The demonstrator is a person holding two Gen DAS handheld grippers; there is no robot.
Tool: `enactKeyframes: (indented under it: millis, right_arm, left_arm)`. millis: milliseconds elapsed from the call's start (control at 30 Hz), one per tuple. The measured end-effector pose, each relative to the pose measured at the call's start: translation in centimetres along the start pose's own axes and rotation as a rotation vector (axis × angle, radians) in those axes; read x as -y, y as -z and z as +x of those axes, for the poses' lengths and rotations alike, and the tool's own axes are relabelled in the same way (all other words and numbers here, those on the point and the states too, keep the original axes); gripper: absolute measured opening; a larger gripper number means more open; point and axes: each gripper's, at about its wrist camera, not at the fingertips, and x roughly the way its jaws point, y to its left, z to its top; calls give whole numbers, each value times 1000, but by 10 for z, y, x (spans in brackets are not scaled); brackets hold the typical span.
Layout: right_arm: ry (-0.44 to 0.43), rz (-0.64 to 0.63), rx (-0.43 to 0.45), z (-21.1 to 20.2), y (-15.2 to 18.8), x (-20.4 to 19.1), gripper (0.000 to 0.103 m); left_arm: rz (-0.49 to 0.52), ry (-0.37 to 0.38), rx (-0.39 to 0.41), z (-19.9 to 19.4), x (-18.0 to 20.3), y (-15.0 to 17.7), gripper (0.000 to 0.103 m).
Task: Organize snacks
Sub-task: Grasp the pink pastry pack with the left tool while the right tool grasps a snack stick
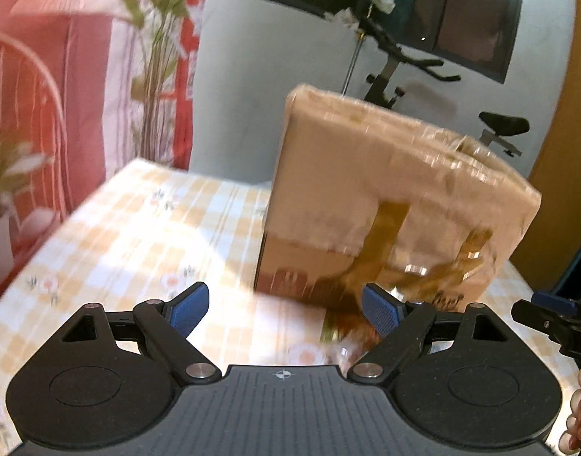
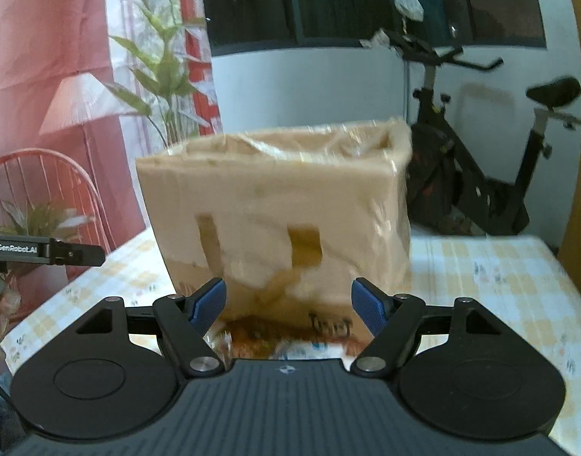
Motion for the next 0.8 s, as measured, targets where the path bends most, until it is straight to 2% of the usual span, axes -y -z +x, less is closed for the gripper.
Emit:
enactKeyframes:
  millis: [233,400,500,667,800]
  right_arm:
    - [40,60,-90,2,33,15,76]
    - [42,66,-126,5,47,15,76]
    - [38,57,-141,7,54,11,76]
    - [25,61,-175,9,64,9,76]
    - [26,66,-184,10,67,10,76]
  left_arm:
    - [-26,5,-52,5,-6,17,89]
    - [-23,63,-127,15,7,32,89]
    - [-17,115,-179,23,16,43,93]
    - [24,77,-228,34,23,56,94]
    - [-27,59,-280,45,10,62,97]
